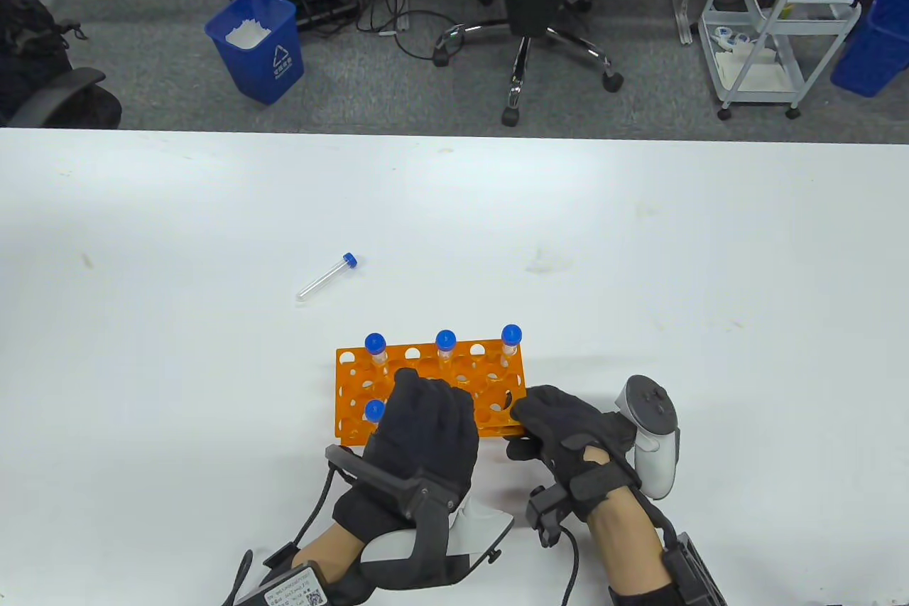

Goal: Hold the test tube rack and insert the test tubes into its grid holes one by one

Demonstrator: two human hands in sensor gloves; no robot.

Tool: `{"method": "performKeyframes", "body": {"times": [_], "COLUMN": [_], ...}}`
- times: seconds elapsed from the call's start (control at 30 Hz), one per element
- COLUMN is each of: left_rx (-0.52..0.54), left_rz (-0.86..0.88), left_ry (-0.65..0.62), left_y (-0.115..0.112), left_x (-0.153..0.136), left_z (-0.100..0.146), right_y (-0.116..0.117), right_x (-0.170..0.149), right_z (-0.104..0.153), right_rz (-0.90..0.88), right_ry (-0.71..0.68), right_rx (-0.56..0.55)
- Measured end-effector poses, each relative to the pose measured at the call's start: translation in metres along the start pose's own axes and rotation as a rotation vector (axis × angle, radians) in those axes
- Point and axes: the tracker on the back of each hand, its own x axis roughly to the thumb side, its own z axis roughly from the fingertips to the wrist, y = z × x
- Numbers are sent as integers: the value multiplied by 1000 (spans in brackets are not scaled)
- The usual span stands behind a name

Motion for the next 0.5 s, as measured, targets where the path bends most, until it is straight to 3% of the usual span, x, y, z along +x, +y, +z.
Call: {"method": "performKeyframes", "body": {"times": [0.2,0.3,0.4,0.5], "left_rx": [-31,-83,-202,-201], "left_rz": [-30,-36,-27,24], "left_ry": [13,10,5,9], "left_y": [2,2,2,13], "left_x": [2,2,2,-7], "left_z": [-3,-4,-5,-7], "right_y": [2,0,-1,-2], "right_x": [1,1,0,0], "right_z": [1,1,1,1], "right_rz": [-2,3,5,-2], "right_ry": [-8,-5,5,9], "right_rx": [6,-3,-14,-14]}}
